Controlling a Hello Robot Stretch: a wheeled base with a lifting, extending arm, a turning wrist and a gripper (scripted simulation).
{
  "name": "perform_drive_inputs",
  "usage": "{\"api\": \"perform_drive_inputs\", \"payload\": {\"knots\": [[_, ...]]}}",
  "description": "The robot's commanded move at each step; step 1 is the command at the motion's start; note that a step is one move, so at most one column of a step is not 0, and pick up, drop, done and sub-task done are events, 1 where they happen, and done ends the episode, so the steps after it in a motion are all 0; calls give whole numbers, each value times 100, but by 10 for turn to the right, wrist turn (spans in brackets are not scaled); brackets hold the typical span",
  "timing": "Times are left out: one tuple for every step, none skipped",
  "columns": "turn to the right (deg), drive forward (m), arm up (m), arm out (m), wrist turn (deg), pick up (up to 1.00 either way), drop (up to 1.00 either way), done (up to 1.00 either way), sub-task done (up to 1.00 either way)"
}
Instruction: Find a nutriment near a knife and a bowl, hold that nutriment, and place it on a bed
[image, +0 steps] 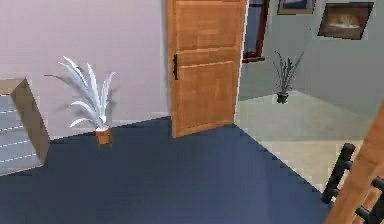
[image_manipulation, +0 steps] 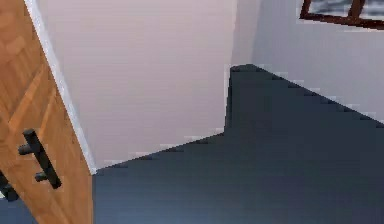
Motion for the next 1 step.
{"api": "perform_drive_inputs", "payload": {"knots": [[0, 100, 0, 0, 0, 0, 0, 0, 0]]}}
